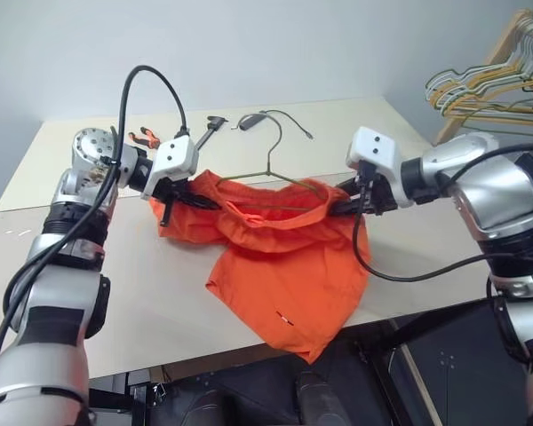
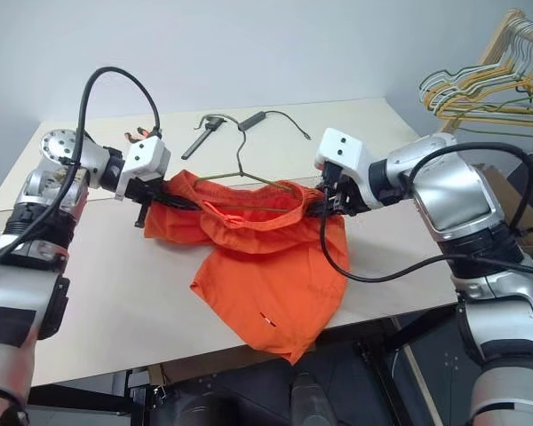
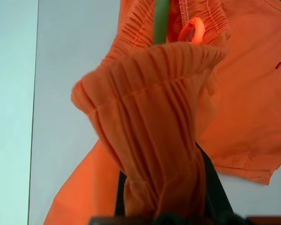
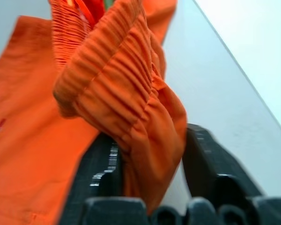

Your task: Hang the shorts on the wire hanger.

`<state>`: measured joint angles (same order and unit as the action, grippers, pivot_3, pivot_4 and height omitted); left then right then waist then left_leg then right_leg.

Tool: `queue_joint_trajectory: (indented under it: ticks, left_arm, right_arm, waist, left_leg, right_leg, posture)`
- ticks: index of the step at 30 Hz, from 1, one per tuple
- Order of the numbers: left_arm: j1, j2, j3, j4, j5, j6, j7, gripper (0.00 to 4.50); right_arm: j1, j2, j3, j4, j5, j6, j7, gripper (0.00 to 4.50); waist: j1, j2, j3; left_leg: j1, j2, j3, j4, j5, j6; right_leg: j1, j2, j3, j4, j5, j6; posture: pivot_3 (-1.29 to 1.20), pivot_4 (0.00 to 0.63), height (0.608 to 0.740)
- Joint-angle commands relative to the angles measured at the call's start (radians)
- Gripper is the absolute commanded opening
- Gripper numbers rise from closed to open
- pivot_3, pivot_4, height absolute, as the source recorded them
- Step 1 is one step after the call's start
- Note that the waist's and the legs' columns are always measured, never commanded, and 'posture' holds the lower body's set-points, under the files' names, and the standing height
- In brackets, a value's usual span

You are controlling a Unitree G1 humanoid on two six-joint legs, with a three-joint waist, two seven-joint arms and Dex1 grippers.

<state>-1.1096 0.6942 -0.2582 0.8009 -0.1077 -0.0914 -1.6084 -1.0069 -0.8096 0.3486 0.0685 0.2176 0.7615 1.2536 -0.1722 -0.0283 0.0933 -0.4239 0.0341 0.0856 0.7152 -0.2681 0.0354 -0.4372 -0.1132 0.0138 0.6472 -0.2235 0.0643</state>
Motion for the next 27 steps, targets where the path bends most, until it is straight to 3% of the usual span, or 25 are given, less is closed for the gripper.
queue_joint_trajectory:
  ticks: [1,3,10,18,25,27]
  left_arm:
    - [-0.004,0.018,-0.010,-0.037,-0.032,-0.016,-0.006,0.00]
    - [-0.004,0.019,-0.014,-0.037,-0.037,-0.016,-0.006,0.00]
    - [-0.009,0.022,-0.024,-0.038,-0.057,-0.014,-0.006,0.00]
    - [-0.043,-0.003,0.033,-0.010,-0.096,0.006,-0.006,2.28]
    - [-0.088,-0.022,0.169,0.046,-0.111,0.014,0.091,4.35]
    - [-0.108,-0.043,0.224,0.058,-0.120,0.060,0.212,4.45]
  right_arm:
    - [-0.042,0.001,0.001,0.023,-0.011,-0.039,0.051,0.47]
    - [-0.044,0.004,0.010,0.033,-0.011,-0.043,0.079,0.03]
    - [-0.045,0.013,0.000,0.048,-0.002,-0.030,0.120,0.03]
    - [0.023,-0.032,-0.082,-0.016,0.059,0.089,0.105,0.00]
    - [0.247,-0.102,-0.303,-0.219,0.184,0.318,-0.036,0.00]
    - [0.322,-0.110,-0.383,-0.286,0.218,0.382,-0.095,0.00]
  waist:
    - [-0.001,0.000,0.000]
    - [-0.002,0.000,0.000]
    - [-0.002,0.000,0.000]
    - [0.003,0.000,0.000]
    - [0.010,0.000,0.000]
    - [0.016,0.000,0.000]
  left_leg:
    - [0.000,0.000,0.000,0.000,0.000,0.000]
    - [0.000,0.000,0.000,0.000,0.000,0.000]
    - [0.000,0.000,0.000,0.000,0.000,0.000]
    - [-0.001,0.000,0.000,0.000,0.000,0.000]
    - [0.000,0.000,0.000,0.000,0.000,0.000]
    - [0.000,0.000,0.000,0.000,0.000,0.000]
  right_leg:
    - [0.000,0.000,0.000,0.000,0.000,0.000]
    - [0.000,0.000,0.000,0.000,0.000,0.000]
    - [0.000,0.000,0.000,0.000,0.000,0.000]
    - [0.000,0.000,0.000,0.000,0.000,0.000]
    - [0.000,0.000,0.000,0.000,0.000,0.000]
    - [0.000,0.000,0.000,0.000,0.000,0.000]
  posture:
    - [-0.14,0.053,0.740]
    - [-0.14,0.053,0.740]
    - [-0.14,0.055,0.740]
    - [-0.15,0.056,0.740]
    - [-0.18,0.068,0.740]
    - [-0.19,0.071,0.740]
